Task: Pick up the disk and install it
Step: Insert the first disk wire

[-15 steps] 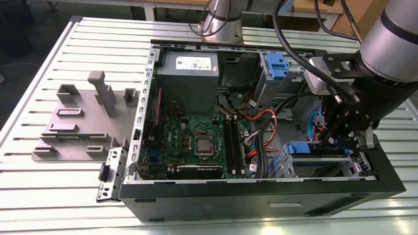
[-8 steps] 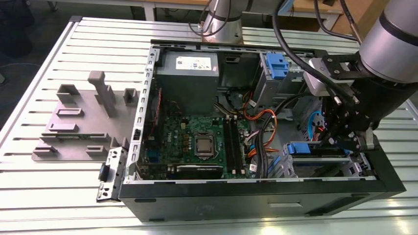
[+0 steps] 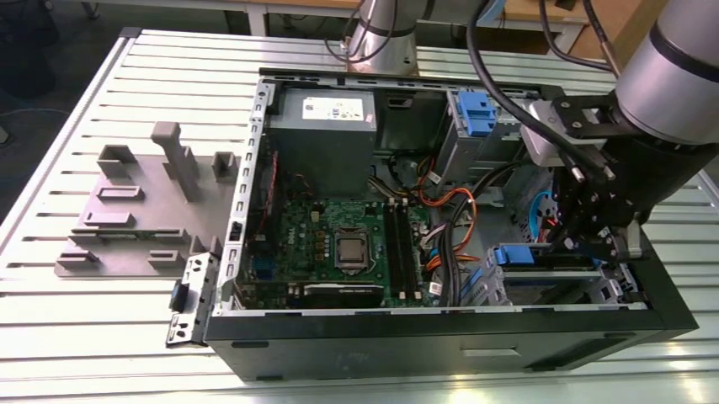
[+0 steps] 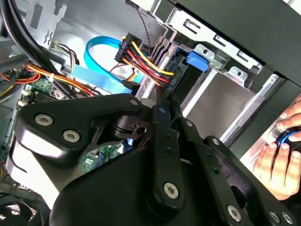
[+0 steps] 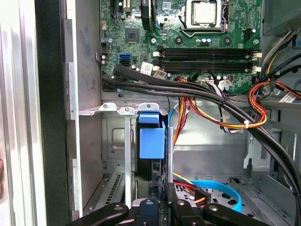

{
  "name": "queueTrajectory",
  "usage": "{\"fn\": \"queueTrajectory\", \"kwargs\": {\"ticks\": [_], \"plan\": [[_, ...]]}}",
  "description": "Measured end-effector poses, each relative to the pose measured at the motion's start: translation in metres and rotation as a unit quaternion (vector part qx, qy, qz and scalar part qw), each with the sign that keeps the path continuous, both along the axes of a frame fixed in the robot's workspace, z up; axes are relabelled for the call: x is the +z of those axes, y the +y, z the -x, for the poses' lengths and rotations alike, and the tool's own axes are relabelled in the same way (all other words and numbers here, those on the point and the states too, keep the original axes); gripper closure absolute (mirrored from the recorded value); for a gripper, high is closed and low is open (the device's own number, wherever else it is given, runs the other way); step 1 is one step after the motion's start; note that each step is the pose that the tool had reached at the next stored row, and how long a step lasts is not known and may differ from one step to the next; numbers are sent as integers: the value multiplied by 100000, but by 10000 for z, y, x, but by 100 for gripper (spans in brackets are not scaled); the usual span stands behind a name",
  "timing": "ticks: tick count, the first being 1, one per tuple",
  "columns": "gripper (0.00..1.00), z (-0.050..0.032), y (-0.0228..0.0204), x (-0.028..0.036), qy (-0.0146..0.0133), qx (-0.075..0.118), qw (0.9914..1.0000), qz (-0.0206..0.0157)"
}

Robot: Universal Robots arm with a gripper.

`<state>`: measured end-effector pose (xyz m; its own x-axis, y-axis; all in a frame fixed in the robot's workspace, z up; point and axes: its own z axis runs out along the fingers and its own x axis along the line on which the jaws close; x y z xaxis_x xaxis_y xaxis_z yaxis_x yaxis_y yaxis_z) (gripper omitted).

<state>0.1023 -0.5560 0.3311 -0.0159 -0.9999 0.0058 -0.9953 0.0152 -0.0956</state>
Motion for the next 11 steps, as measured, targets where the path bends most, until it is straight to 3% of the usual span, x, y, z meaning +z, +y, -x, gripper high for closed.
{"fn": "queueTrajectory", "kwargs": {"ticks": [11], "plan": [[84,0,0,-39,-1,-88,100000,17]]}}
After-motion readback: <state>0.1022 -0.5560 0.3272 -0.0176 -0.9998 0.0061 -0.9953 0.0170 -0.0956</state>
